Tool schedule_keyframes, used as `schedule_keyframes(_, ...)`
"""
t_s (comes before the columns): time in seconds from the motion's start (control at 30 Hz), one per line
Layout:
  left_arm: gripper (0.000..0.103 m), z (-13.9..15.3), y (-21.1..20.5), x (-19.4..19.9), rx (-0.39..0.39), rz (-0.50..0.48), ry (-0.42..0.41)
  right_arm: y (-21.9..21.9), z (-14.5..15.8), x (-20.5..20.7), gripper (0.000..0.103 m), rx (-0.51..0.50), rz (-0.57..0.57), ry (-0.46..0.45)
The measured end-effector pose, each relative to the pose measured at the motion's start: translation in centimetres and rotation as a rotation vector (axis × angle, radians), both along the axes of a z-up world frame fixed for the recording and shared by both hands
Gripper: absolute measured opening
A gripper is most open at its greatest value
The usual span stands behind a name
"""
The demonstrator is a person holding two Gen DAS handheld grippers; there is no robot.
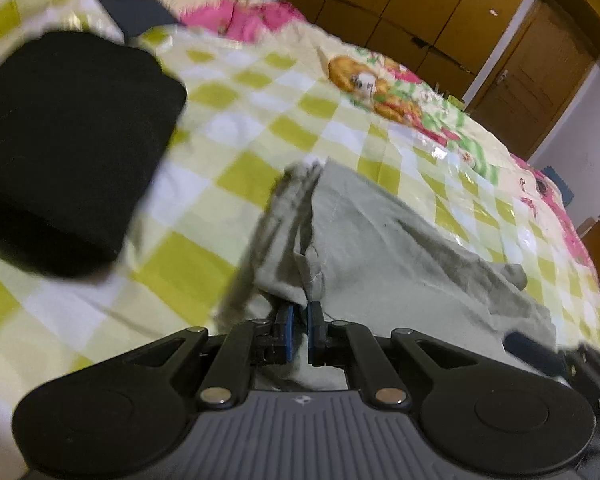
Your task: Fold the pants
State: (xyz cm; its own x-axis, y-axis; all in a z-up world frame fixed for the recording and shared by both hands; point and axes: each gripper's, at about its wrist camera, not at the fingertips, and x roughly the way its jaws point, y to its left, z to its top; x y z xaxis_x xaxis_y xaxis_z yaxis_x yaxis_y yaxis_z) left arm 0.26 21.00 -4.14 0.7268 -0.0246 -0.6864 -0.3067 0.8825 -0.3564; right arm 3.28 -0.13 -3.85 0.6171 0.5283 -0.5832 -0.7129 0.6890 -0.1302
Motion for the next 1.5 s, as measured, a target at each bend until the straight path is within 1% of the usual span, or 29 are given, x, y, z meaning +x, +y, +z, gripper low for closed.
schedule_keyframes(0.07,0.019,1.5,0.1,-0.4,0.041,0.001,-0.037,0.4,0.1,0.6,0.057,0.014,-0.006,-0.008)
schedule_keyframes(0.17,0.020,3.3,0.0,0.2,0.071,-0.013,-0.100,0.5,0.2,1.7,0.057,0.031,-0.029,-0.013)
schedule_keyframes(0.27,0.020,4.0,-0.7,2.0,0.099,-0.046,-0.137,-0.5,0.2,3.1,0.057,0.029,-0.083,-0.009)
schedule_keyframes(0.37,0.023,3.6,-1.6,4.2,0.079,-0.081,-0.161,-2.6,0.4,4.7,0.057,0.030,-0.156,-0.008)
schedule_keyframes(0.43,0.023,2.5,-2.2,5.8,0.085,-0.103,-0.145,-4.0,0.2,6.2,0.057,0.033,-0.204,0.010)
schedule_keyframes(0.53,0.023,0.3,-2.6,7.0,0.100,-0.111,-0.079,-6.0,-0.7,8.8,0.057,0.049,-0.234,0.064)
schedule_keyframes(0.6,0.023,-1.1,-2.1,7.0,0.104,-0.091,-0.021,-7.6,-1.6,10.9,0.057,0.077,-0.299,0.125)
schedule_keyframes(0.63,0.023,-1.8,-1.5,6.8,0.086,-0.078,-0.002,-8.6,-2.1,11.8,0.057,0.094,-0.341,0.157)
schedule_keyframes(0.7,0.023,-2.7,-0.5,6.2,0.037,-0.064,0.005,-10.6,-3.0,13.4,0.057,0.107,-0.439,0.200)
schedule_keyframes(0.77,0.023,-2.8,-0.4,5.9,0.028,-0.065,0.001,-12.1,-3.3,14.0,0.057,0.120,-0.484,0.196)
schedule_keyframes(0.83,0.023,-2.4,-1.2,6.0,0.067,-0.074,0.008,-12.8,-2.7,14.2,0.056,0.129,-0.502,0.183)
schedule_keyframes(0.9,0.023,-1.9,-2.0,6.1,0.101,-0.087,0.004,-12.9,-1.4,13.5,0.057,0.170,-0.474,0.139)
schedule_keyframes(0.93,0.024,-1.7,-2.4,6.2,0.105,-0.093,-0.002,-12.9,-0.8,13.4,0.057,0.201,-0.440,0.146)
schedule_keyframes(1.0,0.024,-1.3,-2.9,6.3,0.108,-0.113,-0.011,-12.5,-0.5,14.3,0.057,0.225,-0.380,0.205)
schedule_keyframes(1.1,0.026,-0.9,-3.7,6.6,0.132,-0.138,-0.011,-11.7,-1.0,16.3,0.057,0.178,-0.323,0.260)
schedule_keyframes(1.17,0.027,-0.9,-3.9,6.7,0.131,-0.147,-0.011,-11.5,-1.4,17.7,0.056,0.153,-0.258,0.343)
schedule_keyframes(1.23,0.029,-0.9,-4.0,6.9,0.122,-0.146,-0.012,-11.8,-1.3,18.5,0.057,0.153,-0.194,0.426)
schedule_keyframes(1.37,0.029,-0.5,-4.7,7.4,0.125,-0.156,-0.046,-12.2,-1.1,19.7,0.057,0.173,-0.108,0.520)
schedule_keyframes(1.4,0.029,-0.2,-5.2,7.5,0.137,-0.166,-0.060,-12.2,-1.1,20.0,0.056,0.176,-0.108,0.520)
schedule_keyframes(1.5,0.030,0.5,-6.7,7.8,0.175,-0.223,-0.094,-12.1,0.0,20.3,0.057,0.181,-0.104,0.461)
